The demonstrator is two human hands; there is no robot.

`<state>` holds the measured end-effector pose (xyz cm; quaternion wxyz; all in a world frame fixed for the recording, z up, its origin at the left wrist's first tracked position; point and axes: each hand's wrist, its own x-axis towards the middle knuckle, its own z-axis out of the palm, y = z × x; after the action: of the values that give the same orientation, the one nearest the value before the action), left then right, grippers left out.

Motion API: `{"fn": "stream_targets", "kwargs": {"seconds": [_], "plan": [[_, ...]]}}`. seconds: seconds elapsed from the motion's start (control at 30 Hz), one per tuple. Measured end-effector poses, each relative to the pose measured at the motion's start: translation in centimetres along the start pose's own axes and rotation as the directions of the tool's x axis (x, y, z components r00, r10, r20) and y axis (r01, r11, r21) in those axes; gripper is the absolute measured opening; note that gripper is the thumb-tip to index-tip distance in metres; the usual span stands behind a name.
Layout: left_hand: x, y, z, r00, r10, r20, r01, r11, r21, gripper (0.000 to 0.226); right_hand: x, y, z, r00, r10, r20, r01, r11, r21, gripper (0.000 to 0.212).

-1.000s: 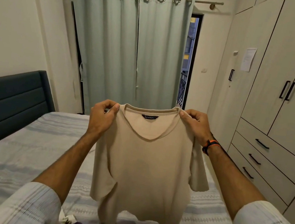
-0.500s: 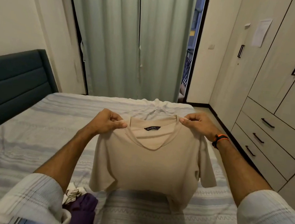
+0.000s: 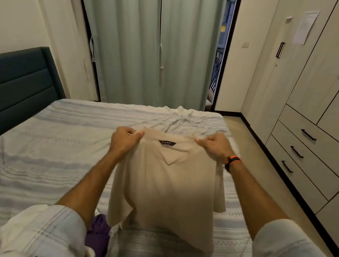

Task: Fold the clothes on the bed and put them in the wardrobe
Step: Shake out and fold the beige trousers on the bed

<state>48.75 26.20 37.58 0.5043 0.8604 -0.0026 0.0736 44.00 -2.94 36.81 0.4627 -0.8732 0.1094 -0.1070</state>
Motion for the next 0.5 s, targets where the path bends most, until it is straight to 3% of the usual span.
{"fn": "stream_targets", "kwargs": {"seconds": [0.1,0.27,0.5], "plan": [[-1.6,1.0,2.4,0.999,0.014,-0.029,-0.013,1.000,0.027,0.036,-0.5,-1.1,3.1,0.996,0.002,-0.085,-0.002,1.000,-0.006,0.050],[-3.6,2.4,5.3,0.996,0.070,-0.063,-0.067,0.997,0.043,0.043,-1.8,-2.6,6.4,0.997,-0.039,-0.068,0.039,0.999,0.010,0.044],[-5.0,2.4,7.2,0.981,0.189,-0.029,-0.185,0.975,0.123,0.026,-3.0,-3.6,7.9,0.995,-0.070,-0.067,0.077,0.991,0.106,0.019]]}}
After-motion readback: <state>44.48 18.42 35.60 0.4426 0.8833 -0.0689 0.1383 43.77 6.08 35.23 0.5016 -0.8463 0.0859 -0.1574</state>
